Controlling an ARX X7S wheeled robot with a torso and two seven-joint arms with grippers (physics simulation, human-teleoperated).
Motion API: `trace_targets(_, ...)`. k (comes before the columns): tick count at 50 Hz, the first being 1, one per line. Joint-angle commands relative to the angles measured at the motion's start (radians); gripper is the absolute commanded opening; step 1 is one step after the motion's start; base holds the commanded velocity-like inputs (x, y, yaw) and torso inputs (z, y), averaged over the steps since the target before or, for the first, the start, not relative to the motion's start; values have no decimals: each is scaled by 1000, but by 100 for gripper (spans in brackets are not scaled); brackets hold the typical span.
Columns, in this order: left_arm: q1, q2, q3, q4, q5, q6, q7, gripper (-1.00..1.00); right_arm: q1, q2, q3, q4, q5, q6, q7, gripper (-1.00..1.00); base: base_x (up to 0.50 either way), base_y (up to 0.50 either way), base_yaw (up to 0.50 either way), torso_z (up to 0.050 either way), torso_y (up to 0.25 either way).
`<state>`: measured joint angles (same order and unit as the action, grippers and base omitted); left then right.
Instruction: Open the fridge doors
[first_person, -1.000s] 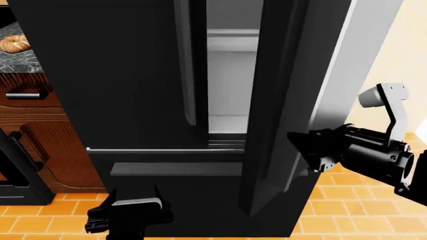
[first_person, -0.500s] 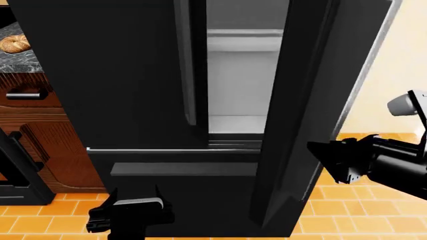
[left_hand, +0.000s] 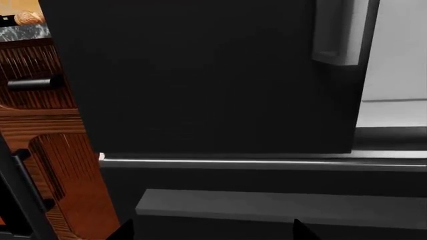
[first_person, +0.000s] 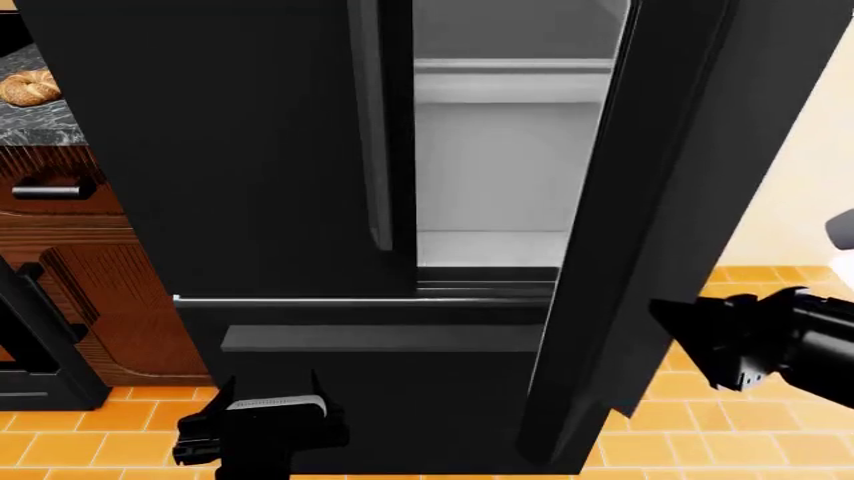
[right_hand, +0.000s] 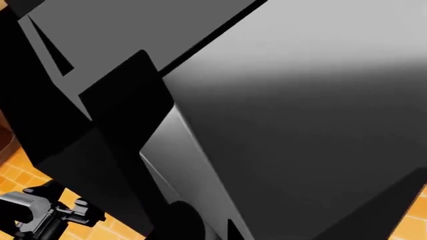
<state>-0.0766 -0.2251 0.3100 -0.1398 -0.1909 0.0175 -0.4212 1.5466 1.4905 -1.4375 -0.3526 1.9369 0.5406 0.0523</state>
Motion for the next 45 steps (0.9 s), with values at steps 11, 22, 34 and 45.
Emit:
trace_targets(11,-3,-4,7,-6,-5,7,-5,100,-62,40,-26,26,-191,1,62,-100,1,-2,-2,0,0)
trace_targets(22,-3,-7,10,-2,-9,2,-10,100,-64,36,-21,20,-201,2,61,-100,1,-2,-2,0,0)
trace_targets(34,-8,-8,14,-7,-13,1,-12,100,-150,35,-131,-37,-187,424,105,100,1,0,0,0,0)
trace_targets(45,-7,-11,16,-3,-18,1,-15,100,-154,42,-132,-56,-188,437,137,100,0,0,0,0,0)
